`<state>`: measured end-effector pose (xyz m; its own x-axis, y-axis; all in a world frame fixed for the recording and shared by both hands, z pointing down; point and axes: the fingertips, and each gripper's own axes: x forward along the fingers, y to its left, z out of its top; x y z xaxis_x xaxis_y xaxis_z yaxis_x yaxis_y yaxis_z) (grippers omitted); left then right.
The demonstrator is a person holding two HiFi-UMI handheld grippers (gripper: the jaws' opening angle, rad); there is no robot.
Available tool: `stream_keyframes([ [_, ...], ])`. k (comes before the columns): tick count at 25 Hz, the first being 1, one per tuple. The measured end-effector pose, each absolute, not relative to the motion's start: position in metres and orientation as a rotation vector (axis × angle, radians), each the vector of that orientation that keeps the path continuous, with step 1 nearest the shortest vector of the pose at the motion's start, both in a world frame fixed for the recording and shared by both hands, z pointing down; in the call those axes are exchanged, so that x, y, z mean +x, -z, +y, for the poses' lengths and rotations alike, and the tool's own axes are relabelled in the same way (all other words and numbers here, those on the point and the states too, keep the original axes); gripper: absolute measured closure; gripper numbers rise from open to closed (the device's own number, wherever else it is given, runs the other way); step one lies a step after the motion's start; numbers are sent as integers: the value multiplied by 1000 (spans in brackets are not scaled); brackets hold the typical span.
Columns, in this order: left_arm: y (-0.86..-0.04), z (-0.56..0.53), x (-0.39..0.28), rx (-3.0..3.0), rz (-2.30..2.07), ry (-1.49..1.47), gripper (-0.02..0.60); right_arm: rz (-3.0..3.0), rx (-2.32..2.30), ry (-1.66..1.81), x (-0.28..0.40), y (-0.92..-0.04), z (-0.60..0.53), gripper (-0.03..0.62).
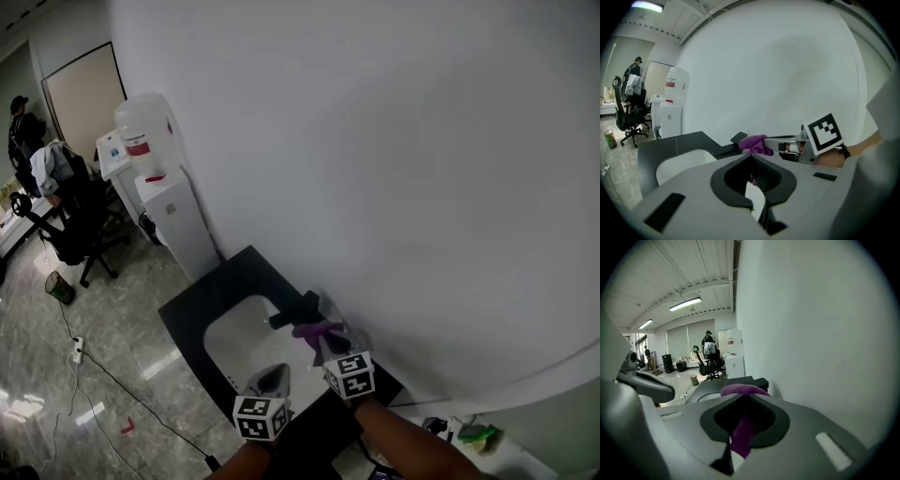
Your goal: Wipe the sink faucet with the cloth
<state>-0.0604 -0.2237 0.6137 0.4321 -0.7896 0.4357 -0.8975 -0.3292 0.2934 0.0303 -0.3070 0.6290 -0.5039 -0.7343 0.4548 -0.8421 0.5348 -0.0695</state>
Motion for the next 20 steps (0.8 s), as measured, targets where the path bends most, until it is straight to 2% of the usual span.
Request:
stream_keyframes([
  [10, -659, -266, -79, 2205, -1371, -340, 577, -2287, 1341, -449, 19, -720, -405, 565],
  [20, -682, -285, -79, 2190, -1351, -344, 577, -2144, 1264, -555, 23, -817, -417, 563],
])
